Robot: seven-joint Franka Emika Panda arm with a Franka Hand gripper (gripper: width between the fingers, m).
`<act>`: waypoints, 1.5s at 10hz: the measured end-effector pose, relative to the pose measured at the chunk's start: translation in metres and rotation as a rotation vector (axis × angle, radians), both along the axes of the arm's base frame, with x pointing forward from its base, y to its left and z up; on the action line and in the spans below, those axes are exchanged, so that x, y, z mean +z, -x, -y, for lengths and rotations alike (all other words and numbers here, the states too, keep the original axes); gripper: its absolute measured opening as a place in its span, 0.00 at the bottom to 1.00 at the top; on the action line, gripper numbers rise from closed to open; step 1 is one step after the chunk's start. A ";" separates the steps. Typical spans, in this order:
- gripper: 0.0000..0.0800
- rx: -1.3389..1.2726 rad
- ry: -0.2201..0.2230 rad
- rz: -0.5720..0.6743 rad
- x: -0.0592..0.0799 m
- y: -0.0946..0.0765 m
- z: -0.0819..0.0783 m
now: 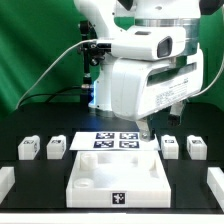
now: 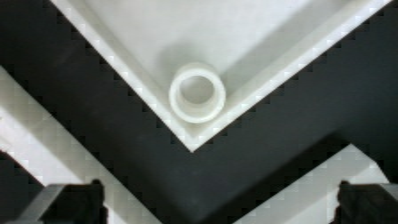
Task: Assemble one leg
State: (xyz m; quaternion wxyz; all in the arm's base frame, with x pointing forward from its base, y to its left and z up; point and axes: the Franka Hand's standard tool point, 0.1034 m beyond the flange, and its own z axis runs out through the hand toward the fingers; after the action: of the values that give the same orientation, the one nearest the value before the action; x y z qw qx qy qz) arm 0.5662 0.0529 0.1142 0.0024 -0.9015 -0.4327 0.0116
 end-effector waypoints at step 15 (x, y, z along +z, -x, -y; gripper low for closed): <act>0.81 0.663 -0.009 -0.009 -0.030 0.073 0.047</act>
Offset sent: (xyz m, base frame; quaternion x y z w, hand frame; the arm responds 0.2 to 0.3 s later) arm 0.0000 0.0000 0.0000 0.0000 0.0000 -0.0899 0.9960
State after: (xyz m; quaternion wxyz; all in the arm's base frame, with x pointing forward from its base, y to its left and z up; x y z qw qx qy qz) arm 0.4929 0.0062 0.0844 0.0042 -0.7116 -0.7024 0.0137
